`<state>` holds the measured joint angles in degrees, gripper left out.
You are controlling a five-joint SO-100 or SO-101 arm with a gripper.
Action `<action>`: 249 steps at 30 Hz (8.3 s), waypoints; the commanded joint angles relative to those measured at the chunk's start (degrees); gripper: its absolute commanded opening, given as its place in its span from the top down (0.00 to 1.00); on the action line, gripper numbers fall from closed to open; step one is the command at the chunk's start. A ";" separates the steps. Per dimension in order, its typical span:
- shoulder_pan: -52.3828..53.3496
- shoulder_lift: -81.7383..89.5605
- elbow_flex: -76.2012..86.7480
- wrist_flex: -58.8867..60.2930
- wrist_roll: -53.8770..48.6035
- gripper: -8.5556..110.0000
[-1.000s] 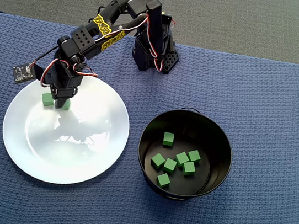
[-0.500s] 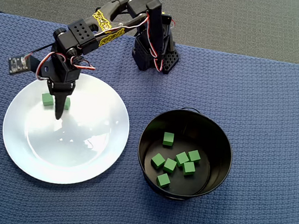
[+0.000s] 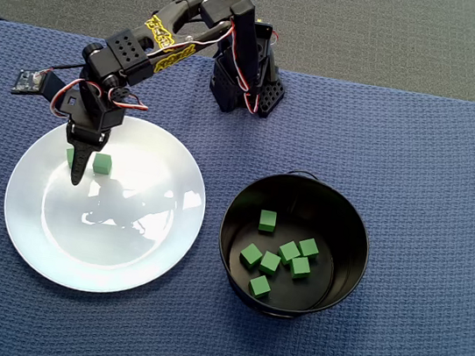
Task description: Pick up the green cubes from the white plate and place them in the black recipient
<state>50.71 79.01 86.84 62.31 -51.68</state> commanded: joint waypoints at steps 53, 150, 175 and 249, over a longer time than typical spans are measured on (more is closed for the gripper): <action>1.67 0.79 16.79 -14.94 -5.54 0.72; 0.00 4.66 11.60 -17.05 -24.52 0.71; 3.34 4.39 5.80 -8.17 -34.63 0.72; -21.27 16.17 -24.52 16.08 28.48 0.93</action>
<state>38.06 86.13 62.05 76.20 -31.11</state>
